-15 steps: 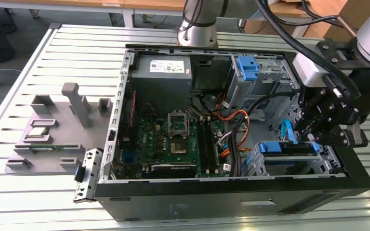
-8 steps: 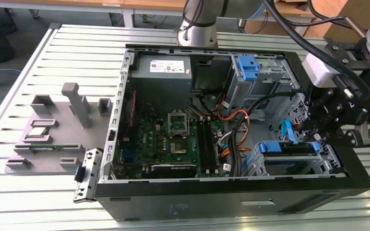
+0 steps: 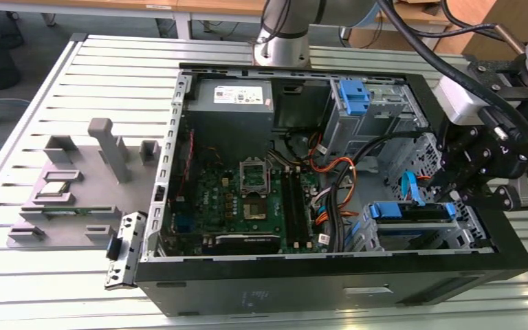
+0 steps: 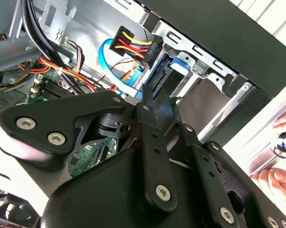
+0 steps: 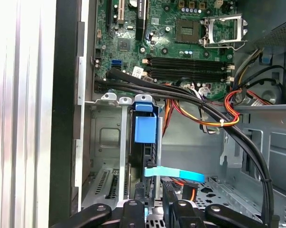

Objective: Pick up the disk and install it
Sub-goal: 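Insert the first disk wire, then insert the second disk wire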

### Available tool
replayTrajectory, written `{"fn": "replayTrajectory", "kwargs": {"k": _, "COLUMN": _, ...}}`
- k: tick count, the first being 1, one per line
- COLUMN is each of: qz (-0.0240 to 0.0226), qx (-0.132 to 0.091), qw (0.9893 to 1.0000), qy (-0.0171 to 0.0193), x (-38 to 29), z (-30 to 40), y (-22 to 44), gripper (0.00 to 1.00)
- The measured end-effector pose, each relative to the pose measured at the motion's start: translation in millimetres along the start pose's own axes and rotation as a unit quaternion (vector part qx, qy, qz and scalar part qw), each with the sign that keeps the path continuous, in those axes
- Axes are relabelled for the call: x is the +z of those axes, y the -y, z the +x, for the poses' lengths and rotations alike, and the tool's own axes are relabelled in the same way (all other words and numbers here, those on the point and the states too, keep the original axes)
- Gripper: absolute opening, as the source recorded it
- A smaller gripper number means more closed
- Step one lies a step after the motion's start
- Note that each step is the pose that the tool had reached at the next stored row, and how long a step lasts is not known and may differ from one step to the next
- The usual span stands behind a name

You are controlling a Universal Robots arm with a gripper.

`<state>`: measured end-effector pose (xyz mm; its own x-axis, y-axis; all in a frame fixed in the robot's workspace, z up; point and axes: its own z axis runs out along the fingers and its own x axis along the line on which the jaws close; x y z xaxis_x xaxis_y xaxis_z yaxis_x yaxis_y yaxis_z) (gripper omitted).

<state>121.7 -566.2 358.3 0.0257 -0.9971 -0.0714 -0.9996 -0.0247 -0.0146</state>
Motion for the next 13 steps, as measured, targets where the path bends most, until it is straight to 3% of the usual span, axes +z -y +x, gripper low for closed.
{"fn": "replayTrajectory", "kwargs": {"k": 13, "qz": 0.0, "qx": 0.0, "qw": 1.0, "qy": 0.0003, "x": -0.4, "z": -1.4, "y": 0.0, "gripper": 0.29}}
